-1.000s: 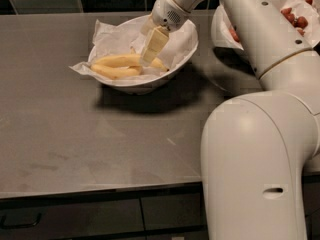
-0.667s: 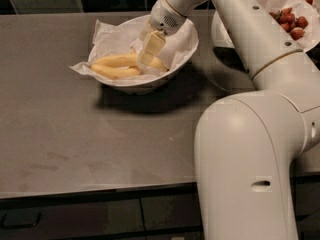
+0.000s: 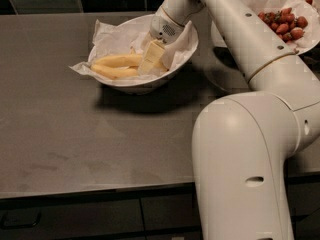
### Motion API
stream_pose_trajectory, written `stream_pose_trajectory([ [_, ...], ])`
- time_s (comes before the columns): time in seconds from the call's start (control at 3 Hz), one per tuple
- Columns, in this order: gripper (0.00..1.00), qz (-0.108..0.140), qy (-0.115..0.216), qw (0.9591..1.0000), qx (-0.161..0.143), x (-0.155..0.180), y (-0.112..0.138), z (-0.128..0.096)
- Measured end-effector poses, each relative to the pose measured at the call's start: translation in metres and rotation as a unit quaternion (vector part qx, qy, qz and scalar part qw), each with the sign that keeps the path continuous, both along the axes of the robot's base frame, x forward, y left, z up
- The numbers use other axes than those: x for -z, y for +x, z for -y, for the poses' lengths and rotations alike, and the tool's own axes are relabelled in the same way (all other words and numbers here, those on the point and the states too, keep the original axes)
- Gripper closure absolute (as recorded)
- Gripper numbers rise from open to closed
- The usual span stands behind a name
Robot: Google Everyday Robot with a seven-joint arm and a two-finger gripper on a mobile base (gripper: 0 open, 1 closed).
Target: Pick banana from white bowl
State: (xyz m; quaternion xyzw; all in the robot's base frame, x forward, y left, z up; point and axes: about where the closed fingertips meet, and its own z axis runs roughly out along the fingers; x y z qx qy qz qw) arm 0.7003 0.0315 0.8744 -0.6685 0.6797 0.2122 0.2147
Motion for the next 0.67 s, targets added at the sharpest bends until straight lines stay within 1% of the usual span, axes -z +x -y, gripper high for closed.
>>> stream_pose_trajectory([
  [0.33, 0.33, -0.013, -0.003, 0.9999, -0.001, 0.0113, -0.0027, -0.0010],
  [0.67, 0.52, -0.019, -0.005, 0.9998, -0.004, 0.0159, -0.0043, -0.0026],
])
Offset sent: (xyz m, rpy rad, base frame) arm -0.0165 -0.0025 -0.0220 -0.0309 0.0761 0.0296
